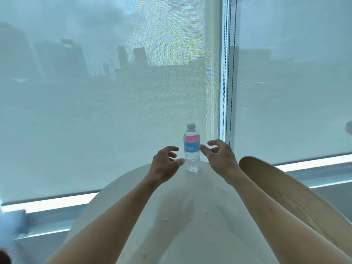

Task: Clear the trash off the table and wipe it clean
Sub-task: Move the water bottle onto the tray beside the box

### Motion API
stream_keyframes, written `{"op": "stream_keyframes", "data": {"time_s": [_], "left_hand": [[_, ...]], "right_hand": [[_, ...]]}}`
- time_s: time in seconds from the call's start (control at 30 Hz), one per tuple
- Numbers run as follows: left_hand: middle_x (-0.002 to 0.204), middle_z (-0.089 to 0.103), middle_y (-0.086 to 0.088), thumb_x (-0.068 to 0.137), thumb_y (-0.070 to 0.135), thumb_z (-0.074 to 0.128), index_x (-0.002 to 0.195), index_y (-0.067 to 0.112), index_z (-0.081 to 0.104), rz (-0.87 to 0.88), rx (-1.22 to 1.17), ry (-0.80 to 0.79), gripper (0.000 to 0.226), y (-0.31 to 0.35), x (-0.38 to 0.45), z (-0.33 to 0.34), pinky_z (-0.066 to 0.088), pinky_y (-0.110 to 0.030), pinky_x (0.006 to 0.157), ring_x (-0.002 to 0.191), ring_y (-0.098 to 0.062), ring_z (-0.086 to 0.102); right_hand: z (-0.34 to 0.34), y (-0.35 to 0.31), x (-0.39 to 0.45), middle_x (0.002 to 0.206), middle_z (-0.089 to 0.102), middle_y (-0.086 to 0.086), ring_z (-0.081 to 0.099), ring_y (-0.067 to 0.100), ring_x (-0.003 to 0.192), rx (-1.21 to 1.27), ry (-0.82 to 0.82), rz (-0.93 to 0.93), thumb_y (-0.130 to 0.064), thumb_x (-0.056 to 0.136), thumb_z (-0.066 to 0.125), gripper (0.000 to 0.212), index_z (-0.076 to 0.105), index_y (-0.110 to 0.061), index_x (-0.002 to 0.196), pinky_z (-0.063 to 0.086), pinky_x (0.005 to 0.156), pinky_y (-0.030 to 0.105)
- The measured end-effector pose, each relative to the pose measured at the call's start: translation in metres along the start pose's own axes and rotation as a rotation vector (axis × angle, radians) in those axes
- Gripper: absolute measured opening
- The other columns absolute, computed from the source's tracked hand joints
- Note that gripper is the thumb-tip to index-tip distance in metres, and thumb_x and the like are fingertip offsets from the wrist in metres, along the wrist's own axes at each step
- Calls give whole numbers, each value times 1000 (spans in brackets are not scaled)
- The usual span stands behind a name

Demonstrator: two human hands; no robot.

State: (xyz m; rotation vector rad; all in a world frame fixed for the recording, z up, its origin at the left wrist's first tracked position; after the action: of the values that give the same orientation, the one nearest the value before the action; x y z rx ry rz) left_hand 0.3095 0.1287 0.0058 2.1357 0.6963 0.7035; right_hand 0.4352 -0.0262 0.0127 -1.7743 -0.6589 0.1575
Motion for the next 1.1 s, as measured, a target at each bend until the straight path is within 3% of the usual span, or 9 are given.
{"op": "stream_keyframes", "data": {"time_s": [0.17,0.3,0.43,0.53,0.6,0.77,0.93,1.1], "left_hand": [[134,52,-7,77,32,78,146,20,37,-92,3,-95,81,-23,36,40,46,-37,101,119,-20,53],[126,54,-3,74,29,81,143,24,41,-81,-45,-122,80,-30,54,62,44,-27,94,115,-16,53],[100,61,15,73,23,82,125,30,52,-4,-123,-125,60,-29,66,76,44,-12,74,93,-1,61],[94,69,16,66,28,83,115,29,60,8,-169,-99,54,-30,73,81,52,-19,77,85,6,65],[95,73,10,58,34,81,114,27,63,-2,-197,-80,59,-33,77,81,57,-29,81,83,-1,68],[94,74,6,57,30,79,113,23,64,-4,-239,-81,59,-35,76,78,58,-34,80,82,-6,71],[94,74,7,54,32,81,110,27,65,2,-249,-75,59,-37,66,58,59,-38,82,83,-8,71],[96,74,6,53,34,79,110,30,66,29,-239,-20,59,-35,41,9,59,-39,82,86,-10,71]], "right_hand": [[21,11,37,136,52,9,51,22,125,-77,-70,16,-44,84,73,75,38,-22,147,44,104,39],[38,16,62,145,46,8,46,21,133,-62,-107,4,-44,79,77,88,32,-23,151,39,108,38],[52,24,78,137,54,0,54,19,124,-47,-126,-11,-49,71,80,84,43,-28,143,45,103,40],[56,25,84,117,63,-6,63,16,107,-23,-116,-35,-42,73,81,59,57,-26,125,52,93,37],[56,25,87,107,66,-7,66,15,99,-18,-98,-59,-39,73,83,48,61,-24,113,53,87,34],[56,21,86,100,68,-8,68,13,91,-6,-78,-89,-37,71,84,44,64,-22,107,52,76,28],[64,5,73,101,68,-9,69,12,90,-7,-98,-121,-41,69,84,46,65,-24,107,57,79,35],[84,-36,43,101,67,-9,69,11,88,8,-144,-193,-42,71,84,43,65,-24,106,56,76,31]]}}
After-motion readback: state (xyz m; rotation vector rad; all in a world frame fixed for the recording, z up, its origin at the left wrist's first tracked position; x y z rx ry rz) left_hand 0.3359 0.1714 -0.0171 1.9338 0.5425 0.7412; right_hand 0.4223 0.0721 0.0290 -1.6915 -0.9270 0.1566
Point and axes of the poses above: each hand's wrist, its own x-axis towards the middle knuckle, its own z-axis out of the palm, y = z × x, the point moved 9 cm from there along x, towards the middle knuckle
